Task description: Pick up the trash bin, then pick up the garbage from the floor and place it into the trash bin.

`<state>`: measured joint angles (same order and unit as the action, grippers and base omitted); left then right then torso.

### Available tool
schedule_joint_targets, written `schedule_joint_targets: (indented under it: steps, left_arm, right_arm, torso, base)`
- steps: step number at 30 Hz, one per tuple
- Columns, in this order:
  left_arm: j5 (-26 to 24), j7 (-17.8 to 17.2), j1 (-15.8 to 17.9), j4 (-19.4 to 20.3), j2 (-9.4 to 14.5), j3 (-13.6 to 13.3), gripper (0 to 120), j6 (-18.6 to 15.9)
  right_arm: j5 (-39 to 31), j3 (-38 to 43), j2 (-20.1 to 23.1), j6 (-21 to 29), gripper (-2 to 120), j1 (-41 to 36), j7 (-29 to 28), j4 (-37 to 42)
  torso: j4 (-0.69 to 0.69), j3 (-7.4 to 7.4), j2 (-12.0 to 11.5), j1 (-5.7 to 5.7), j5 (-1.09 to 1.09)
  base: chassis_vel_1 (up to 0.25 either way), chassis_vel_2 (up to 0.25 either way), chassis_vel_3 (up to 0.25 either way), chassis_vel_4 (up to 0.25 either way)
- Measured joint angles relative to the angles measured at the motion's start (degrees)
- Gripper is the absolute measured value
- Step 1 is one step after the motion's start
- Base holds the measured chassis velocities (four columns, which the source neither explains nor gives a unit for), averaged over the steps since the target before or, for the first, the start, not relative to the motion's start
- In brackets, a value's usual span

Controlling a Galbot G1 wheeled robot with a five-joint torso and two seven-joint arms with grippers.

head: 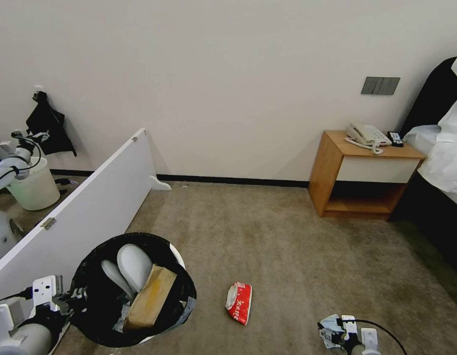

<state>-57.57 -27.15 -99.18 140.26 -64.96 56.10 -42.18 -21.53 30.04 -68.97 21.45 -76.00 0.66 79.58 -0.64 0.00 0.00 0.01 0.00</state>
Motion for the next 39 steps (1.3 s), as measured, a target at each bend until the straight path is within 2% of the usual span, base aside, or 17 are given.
schedule_joint_targets:
  steps: [39]
  left_arm:
    - [0.0, -0.3, -0.4, 1.0, -0.2, 0.3, 3, 0.0]
  right_arm:
    - [1.4, 0.7, -1.0, 0.3, 100, 4.6, 1.3, -8.3]
  torso:
    - [0.00, 0.00, 0.0, 0.00, 0.00]
  base:
    - [0.000, 0.000, 0.000, 0.000]
